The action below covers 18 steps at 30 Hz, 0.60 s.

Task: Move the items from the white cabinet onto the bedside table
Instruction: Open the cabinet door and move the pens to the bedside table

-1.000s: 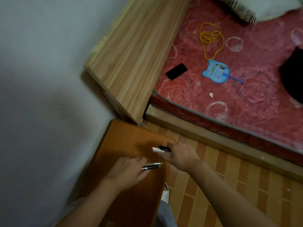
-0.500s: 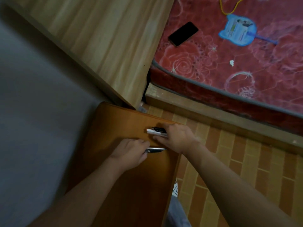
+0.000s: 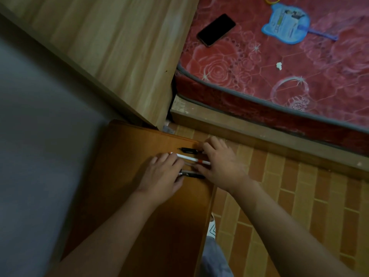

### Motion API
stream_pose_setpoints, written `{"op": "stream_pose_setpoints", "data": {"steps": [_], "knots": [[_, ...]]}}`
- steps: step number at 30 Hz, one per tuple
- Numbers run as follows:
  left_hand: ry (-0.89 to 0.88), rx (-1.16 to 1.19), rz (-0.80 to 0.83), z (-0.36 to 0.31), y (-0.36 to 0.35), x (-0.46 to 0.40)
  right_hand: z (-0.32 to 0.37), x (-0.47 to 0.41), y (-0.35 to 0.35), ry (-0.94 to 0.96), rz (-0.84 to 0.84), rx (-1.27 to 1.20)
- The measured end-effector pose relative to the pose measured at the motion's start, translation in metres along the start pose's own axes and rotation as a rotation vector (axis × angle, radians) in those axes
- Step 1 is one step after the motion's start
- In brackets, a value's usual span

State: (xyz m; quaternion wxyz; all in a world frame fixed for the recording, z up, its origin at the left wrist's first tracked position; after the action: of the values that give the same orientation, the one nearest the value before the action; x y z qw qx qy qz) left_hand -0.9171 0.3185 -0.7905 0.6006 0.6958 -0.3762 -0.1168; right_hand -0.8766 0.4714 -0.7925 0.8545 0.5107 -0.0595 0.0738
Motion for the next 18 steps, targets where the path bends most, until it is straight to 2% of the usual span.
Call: {"op": "stream_pose_setpoints", "data": {"steps": [4,11,18], "knots": [[0.093,-0.004,0.004,0.012,0.005,0.005,0.001,0.016,-0.002,-0.025,0.005,0.028],[0.202,0.036,0.042,0.032,0.006,0.013,-0.007,0.037,-0.006,-0.081,-0.053,-0.078],[0.2,0.036,0.018,0.029,0.003,0.009,0.015,0.024,-0.021,0.045,-0.003,-0.066]]}}
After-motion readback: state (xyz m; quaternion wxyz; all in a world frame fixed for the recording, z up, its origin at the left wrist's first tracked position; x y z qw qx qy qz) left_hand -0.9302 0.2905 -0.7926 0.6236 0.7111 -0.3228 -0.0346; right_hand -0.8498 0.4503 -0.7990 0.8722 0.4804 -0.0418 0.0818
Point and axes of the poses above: each hand's wrist, its own x-axis away from the middle knuckle, its own y-axis out of the back of the hand, z = x × y, the point moved 8 cm from there along -x, towards the middle knuckle, and after that the axes turned 10 degrees about y, right-handed, at the moved point
